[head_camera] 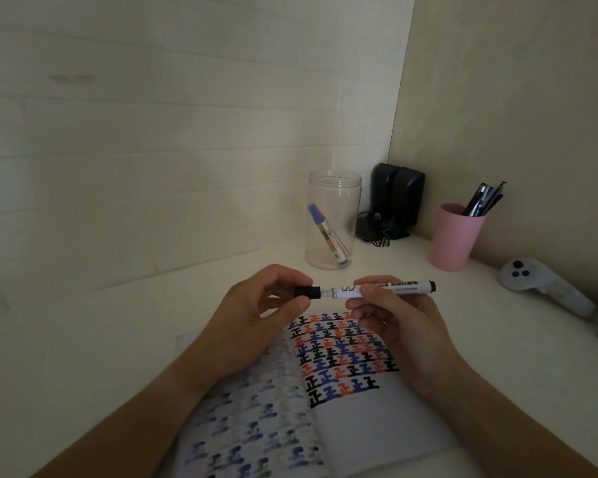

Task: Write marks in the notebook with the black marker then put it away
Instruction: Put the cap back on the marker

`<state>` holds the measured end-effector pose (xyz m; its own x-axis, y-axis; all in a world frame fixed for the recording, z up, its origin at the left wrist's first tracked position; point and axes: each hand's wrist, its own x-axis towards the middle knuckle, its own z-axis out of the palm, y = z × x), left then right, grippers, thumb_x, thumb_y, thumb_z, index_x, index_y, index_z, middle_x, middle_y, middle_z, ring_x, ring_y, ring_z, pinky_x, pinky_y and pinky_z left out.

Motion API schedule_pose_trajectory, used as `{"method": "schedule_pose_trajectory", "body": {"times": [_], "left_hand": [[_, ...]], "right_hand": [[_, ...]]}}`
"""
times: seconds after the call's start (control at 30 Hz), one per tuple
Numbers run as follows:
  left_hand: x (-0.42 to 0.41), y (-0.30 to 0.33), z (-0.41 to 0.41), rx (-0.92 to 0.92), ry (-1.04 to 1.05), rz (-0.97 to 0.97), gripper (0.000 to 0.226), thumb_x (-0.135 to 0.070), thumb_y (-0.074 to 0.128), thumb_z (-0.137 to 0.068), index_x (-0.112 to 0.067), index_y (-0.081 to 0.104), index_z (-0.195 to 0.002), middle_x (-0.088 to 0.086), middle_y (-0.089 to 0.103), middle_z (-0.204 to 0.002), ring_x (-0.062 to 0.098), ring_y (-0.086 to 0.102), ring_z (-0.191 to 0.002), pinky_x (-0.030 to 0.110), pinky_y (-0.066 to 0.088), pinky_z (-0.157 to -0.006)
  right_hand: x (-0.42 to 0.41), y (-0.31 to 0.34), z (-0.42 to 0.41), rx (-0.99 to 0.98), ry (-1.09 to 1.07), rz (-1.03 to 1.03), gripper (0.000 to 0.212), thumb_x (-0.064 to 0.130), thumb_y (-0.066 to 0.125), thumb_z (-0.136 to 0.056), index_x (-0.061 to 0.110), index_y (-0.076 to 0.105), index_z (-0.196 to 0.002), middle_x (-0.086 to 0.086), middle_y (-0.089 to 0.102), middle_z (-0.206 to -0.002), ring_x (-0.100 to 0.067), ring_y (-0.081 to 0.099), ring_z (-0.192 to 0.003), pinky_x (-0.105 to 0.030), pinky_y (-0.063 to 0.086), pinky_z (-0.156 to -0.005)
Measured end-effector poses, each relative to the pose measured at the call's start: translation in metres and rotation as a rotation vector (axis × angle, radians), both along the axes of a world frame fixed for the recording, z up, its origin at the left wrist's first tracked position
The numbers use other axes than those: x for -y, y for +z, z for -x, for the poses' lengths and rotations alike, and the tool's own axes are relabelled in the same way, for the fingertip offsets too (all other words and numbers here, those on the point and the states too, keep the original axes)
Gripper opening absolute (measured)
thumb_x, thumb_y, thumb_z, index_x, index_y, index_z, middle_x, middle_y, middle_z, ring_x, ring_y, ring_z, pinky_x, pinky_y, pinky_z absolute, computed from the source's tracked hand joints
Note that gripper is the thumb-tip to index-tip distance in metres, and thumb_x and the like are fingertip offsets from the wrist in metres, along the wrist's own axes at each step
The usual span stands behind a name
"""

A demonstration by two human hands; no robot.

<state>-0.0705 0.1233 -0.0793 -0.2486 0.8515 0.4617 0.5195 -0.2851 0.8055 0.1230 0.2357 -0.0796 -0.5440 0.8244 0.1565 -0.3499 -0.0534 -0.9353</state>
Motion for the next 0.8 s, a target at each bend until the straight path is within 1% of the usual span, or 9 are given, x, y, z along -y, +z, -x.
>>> {"method": "schedule_pose_trajectory", "body": {"times": [0.17,0.3,0.4,0.47,0.53,0.6,0.7,0.77,0.8], "left_hand": [[0.002,0.001,-0.004,-0.019,-0.019,-0.017,0.022,-0.013,0.071,-0.09,-0.021,0.071,-0.11,-0.007,0.077,-0.104,0.012,0.072,-0.098,0.019,0.055,-0.086],[0.001,0.001,-0.002,-0.093,0.034,-0.011,0.02,-0.021,0.068,-0.093,-0.025,0.072,-0.112,-0.011,0.077,-0.098,0.012,0.073,-0.087,0.02,0.056,-0.081],[0.002,0.003,-0.004,-0.196,0.071,-0.011,0.017,-0.032,0.058,-0.096,-0.025,0.07,-0.106,-0.009,0.073,-0.086,0.011,0.068,-0.077,0.013,0.049,-0.071],[0.004,0.004,-0.006,-0.336,0.083,-0.011,0.024,-0.039,0.046,-0.099,-0.025,0.065,-0.098,-0.006,0.067,-0.079,0.014,0.062,-0.074,0.013,0.043,-0.064],[0.009,0.004,-0.008,-0.423,0.058,0.001,0.03,-0.041,0.036,-0.103,-0.025,0.057,-0.089,-0.01,0.061,-0.074,0.014,0.058,-0.07,0.015,0.04,-0.06],[0.011,-0.001,-0.007,-0.46,0.035,-0.012,0.034,-0.04,0.029,-0.106,-0.026,0.047,-0.08,-0.013,0.053,-0.069,0.01,0.053,-0.065,0.014,0.036,-0.06],[0.01,-0.006,-0.012,-0.47,0.039,-0.034,0.036,-0.039,0.026,-0.106,-0.027,0.04,-0.075,-0.012,0.046,-0.065,0.009,0.048,-0.061,0.011,0.032,-0.061],[0.013,-0.002,-0.019,-0.448,0.049,-0.056,0.036,-0.04,0.023,-0.105,-0.03,0.04,-0.075,-0.011,0.044,-0.066,0.006,0.048,-0.064,0.008,0.032,-0.064],[0.016,0.0,-0.021,-0.483,0.074,-0.078,0.036,-0.041,0.02,-0.105,-0.032,0.043,-0.079,-0.012,0.046,-0.07,0.003,0.051,-0.071,0.007,0.03,-0.067]], "right_hand": [[0.004,0.001,-0.001,-0.005,0.064,-0.001,0.029,0.014,0.073,-0.077,-0.001,0.077,-0.101,-0.02,0.078,-0.085,-0.023,0.073,-0.075,-0.024,0.06,-0.066],[0.007,0.005,-0.002,-0.013,0.124,-0.001,0.03,0.012,0.071,-0.081,-0.004,0.075,-0.106,-0.025,0.077,-0.092,-0.025,0.075,-0.078,-0.024,0.061,-0.068],[0.008,0.007,-0.003,-0.044,0.144,0.052,0.033,0.017,0.068,-0.081,-0.004,0.075,-0.106,-0.027,0.077,-0.094,-0.026,0.075,-0.078,-0.026,0.063,-0.07],[0.007,0.006,-0.002,-0.046,0.126,0.039,0.029,0.015,0.069,-0.083,-0.004,0.075,-0.104,-0.024,0.077,-0.087,-0.025,0.074,-0.073,-0.026,0.062,-0.068],[0.008,0.004,-0.001,-0.036,0.106,0.014,0.022,0.012,0.07,-0.083,-0.003,0.074,-0.098,-0.021,0.076,-0.079,-0.024,0.07,-0.067,-0.025,0.06,-0.064],[0.009,0.003,0.0,-0.014,0.111,-0.02,0.02,0.014,0.073,-0.081,-0.001,0.074,-0.094,-0.019,0.075,-0.076,-0.022,0.068,-0.064,-0.024,0.059,-0.062],[0.012,0.005,-0.003,0.014,0.113,-0.083,0.03,0.019,0.076,-0.075,-0.004,0.074,-0.094,-0.02,0.075,-0.077,-0.021,0.07,-0.064,-0.022,0.057,-0.061],[0.014,0.008,-0.007,0.003,0.098,-0.112,0.033,0.019,0.076,-0.074,-0.007,0.073,-0.095,-0.021,0.075,-0.076,-0.022,0.07,-0.063,-0.022,0.057,-0.06],[0.016,0.01,-0.008,-0.012,0.096,-0.12,0.033,0.018,0.076,-0.073,-0.007,0.073,-0.094,-0.021,0.075,-0.075,-0.022,0.069,-0.062,-0.022,0.057,-0.059]]}}
